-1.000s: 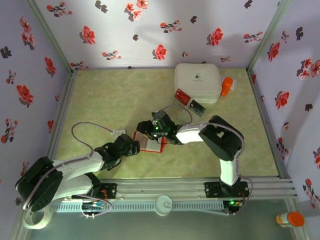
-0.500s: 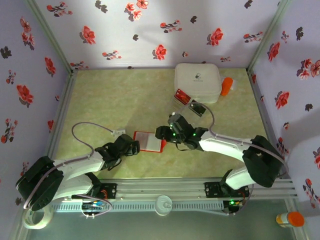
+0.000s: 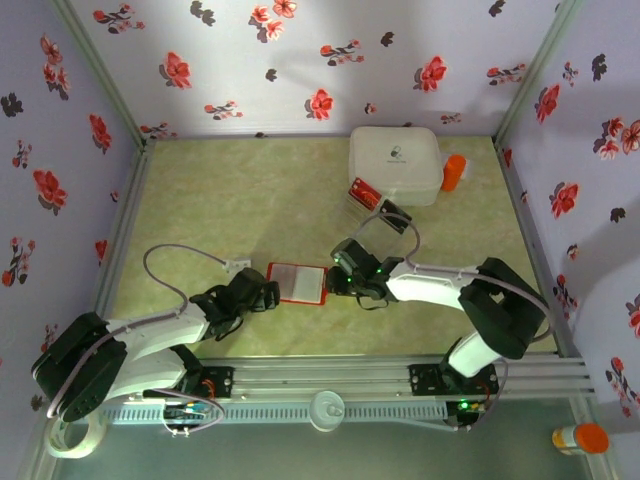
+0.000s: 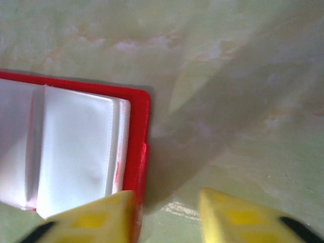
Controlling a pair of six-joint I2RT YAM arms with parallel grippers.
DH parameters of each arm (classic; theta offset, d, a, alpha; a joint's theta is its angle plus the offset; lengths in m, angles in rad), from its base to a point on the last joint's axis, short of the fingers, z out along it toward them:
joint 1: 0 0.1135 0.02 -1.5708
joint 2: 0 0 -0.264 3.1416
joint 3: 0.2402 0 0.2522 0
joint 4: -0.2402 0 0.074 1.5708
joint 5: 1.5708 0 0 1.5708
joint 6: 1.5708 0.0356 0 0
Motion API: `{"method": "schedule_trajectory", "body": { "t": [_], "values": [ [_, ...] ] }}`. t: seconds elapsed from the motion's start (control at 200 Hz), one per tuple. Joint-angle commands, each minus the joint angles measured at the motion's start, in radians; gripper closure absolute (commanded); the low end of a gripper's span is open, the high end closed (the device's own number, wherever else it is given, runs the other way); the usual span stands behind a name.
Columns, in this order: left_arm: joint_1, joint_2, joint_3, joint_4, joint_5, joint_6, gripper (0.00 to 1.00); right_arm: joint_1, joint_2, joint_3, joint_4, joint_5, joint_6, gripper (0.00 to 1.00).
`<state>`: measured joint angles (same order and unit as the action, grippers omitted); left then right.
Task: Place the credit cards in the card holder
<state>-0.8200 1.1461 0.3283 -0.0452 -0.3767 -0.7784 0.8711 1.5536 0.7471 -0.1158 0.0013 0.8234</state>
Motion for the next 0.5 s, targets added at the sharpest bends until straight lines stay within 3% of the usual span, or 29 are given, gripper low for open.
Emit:
{"method": "schedule_trajectory", "body": {
  "t": [0.0,0.145,0.495],
  "values": [
    [-0.001,0.0,0.021,-0.035,0.012,0.021,0.0,-0.012,0.005,0.028,0.01,0.034,-0.035,0.79],
    [-0.005,0.004,0.033,-0.028,0.03,0.024,0.0,-0.021,-0.032,0.015,-0.032,0.035,-0.092,1.0],
    [-0.054,0.068,0.063,0.017,0.053,0.018,0.0,-0.038,-0.104,0.0,-0.108,0.02,-0.184,1.0]
  ]
}}
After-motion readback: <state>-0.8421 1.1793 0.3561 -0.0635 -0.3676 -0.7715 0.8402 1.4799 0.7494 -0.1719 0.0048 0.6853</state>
